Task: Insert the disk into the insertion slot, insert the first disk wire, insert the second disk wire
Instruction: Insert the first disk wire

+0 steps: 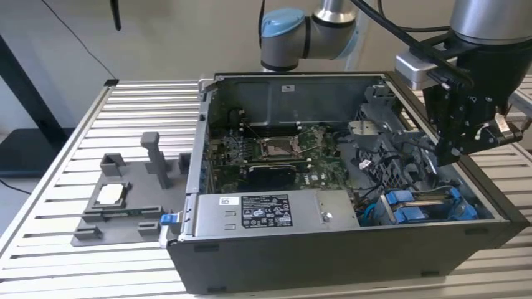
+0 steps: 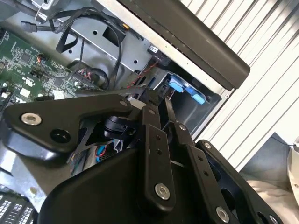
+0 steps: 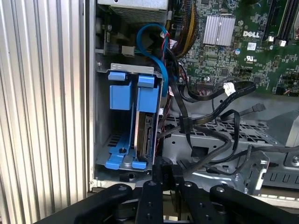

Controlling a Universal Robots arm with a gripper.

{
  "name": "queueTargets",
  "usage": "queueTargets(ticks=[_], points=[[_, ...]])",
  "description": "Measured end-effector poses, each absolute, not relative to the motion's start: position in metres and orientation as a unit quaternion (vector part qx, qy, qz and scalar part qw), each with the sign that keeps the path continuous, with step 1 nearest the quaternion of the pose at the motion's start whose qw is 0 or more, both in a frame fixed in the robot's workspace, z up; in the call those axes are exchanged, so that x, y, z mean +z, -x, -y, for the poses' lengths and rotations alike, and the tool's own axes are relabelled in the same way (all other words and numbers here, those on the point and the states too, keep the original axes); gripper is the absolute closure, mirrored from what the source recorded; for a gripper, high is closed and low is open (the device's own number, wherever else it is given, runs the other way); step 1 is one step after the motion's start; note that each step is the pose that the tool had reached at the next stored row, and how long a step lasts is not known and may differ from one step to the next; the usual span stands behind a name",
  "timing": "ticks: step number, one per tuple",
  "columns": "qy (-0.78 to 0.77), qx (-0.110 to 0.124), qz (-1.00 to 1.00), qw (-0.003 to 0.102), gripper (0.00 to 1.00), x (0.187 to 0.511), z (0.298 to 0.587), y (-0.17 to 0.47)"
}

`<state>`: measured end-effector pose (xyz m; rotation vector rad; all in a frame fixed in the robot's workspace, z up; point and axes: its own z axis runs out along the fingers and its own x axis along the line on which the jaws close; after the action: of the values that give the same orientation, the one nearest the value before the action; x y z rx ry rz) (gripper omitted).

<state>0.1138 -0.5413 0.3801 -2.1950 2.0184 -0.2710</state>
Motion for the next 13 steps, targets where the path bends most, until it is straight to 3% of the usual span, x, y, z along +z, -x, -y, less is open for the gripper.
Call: queueTargets(ticks=[8,13], points=[[0.731,-0.088,-0.672,0.072,0.8,0.3799,0.5413,-0.1143],[0.734,-0.061,-0.675,0.046,0.8,0.3791,0.5422,-0.119]])
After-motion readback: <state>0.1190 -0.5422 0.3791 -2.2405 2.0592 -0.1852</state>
